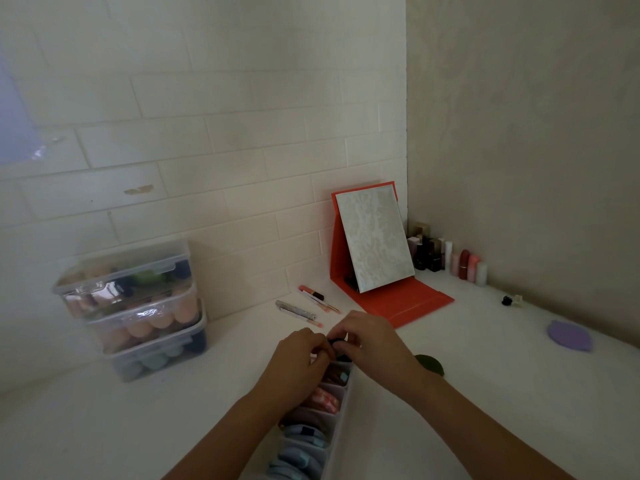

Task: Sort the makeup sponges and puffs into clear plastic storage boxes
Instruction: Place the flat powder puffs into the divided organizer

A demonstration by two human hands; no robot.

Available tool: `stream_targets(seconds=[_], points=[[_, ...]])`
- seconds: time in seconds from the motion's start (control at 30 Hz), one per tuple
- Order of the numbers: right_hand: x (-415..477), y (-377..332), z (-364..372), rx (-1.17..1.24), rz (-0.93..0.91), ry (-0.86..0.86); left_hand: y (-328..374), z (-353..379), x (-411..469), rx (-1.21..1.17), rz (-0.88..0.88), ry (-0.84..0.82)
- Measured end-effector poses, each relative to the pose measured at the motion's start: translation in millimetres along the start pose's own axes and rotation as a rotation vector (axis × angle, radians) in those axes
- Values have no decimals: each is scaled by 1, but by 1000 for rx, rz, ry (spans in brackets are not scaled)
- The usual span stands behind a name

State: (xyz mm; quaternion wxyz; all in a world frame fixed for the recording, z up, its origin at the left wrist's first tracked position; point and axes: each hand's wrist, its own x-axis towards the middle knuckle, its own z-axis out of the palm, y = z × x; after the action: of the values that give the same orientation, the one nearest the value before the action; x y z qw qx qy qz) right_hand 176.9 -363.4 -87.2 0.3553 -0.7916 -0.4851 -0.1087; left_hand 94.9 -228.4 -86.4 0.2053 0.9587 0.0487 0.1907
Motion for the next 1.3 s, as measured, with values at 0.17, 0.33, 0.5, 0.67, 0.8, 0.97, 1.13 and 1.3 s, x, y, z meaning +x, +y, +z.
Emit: stream_targets(seconds=[0.17, 0.33, 0.5, 0.67, 0.8, 0.97, 1.13, 1.3], points=[[-1, -2, 1, -136, 37, -98, -2, 1, 0, 16, 40, -21], [-7, -7, -15, 113, 132, -96, 0, 0, -2, 7, 48, -22], [-11, 16, -46, 162, 326, -37, 2, -1, -2, 31, 32, -75], [-23, 47, -66, -99, 570, -216, 7, -3, -4, 43, -2, -95], [-32, 53, -69, -166, 675, -443, 9, -3, -5, 17, 14, -109], [-33, 54, -67, -274, 654, -457, 7, 0, -5, 206, 133, -181], [-26, 51, -67, -329, 682, -370, 5, 2, -5, 154, 161, -205], [-20, 46, -72, -185, 632, 2, 10, -1, -7, 122, 146, -223]])
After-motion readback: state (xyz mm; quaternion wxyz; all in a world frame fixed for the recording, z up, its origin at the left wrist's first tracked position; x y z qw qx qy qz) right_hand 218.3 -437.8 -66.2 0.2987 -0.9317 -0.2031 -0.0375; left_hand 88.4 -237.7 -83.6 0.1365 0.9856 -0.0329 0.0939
